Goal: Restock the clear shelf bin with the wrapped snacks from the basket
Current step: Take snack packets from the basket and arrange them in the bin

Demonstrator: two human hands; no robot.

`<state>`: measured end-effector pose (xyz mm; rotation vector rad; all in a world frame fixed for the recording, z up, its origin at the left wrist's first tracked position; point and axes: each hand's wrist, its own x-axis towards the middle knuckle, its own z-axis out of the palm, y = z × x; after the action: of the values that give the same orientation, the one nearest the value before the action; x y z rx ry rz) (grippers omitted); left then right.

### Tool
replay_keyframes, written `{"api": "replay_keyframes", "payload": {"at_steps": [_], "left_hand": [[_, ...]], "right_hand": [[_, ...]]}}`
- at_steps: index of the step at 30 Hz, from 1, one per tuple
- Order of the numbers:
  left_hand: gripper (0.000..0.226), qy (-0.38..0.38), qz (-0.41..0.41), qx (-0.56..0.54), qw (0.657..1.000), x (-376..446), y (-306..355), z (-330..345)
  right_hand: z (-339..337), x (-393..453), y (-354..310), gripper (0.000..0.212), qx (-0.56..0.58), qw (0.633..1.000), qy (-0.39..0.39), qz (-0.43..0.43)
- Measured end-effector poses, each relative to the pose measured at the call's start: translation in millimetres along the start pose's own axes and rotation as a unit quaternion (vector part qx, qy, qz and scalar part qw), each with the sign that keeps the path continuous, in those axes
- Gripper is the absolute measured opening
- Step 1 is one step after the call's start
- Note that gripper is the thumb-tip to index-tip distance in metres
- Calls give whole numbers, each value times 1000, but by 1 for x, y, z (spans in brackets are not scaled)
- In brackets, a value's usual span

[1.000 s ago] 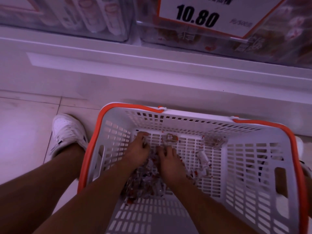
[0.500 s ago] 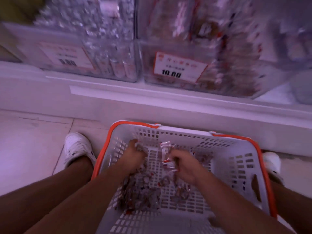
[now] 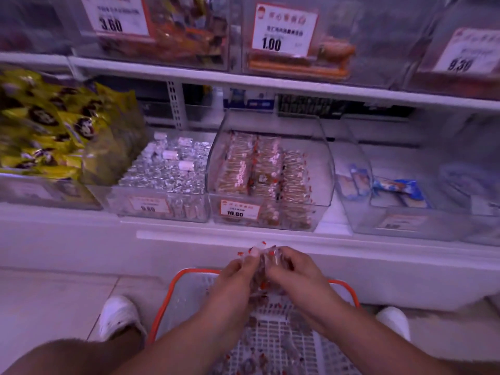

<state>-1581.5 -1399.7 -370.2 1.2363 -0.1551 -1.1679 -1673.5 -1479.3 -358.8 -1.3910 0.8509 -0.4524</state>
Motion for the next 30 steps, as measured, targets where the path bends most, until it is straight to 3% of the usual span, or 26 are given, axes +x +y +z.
{"api": "replay_keyframes", "payload": {"at_steps": [4, 7, 10, 13, 16, 19, 21, 26, 30], "left_hand": [[35, -18, -10, 1, 1000, 1, 1, 1], [33, -30, -18, 16, 999, 12, -1, -2], [29, 2, -10, 16, 1000, 25, 3, -9], [24, 18, 8, 11, 1000, 34, 9, -9], [23, 17, 30, 21, 999, 35, 7, -3], [21, 32, 23, 4, 999, 37, 5, -1], [21, 42, 3, -10, 999, 38, 7, -3], [17, 102, 6, 27, 994, 47, 9, -12], [22, 79, -25, 5, 997, 49, 7, -4]], "right_hand": [[-21, -4, 10, 54, 135, 988, -6, 76], [-29, 9, 13, 69, 140, 986, 3, 87], [-16, 22, 11, 45, 95, 994, -13, 56], [2, 37, 9, 17, 73, 996, 24, 36], [11, 47, 12, 12, 2, 997, 78, -22], [12, 51, 23, 20, -95, 989, 97, -50], [10, 53, 27, 28, -57, 992, 109, -34], [-8, 57, 10, 39, 196, 971, 131, 23], [1, 48, 9, 33, 212, 970, 116, 6]]}}
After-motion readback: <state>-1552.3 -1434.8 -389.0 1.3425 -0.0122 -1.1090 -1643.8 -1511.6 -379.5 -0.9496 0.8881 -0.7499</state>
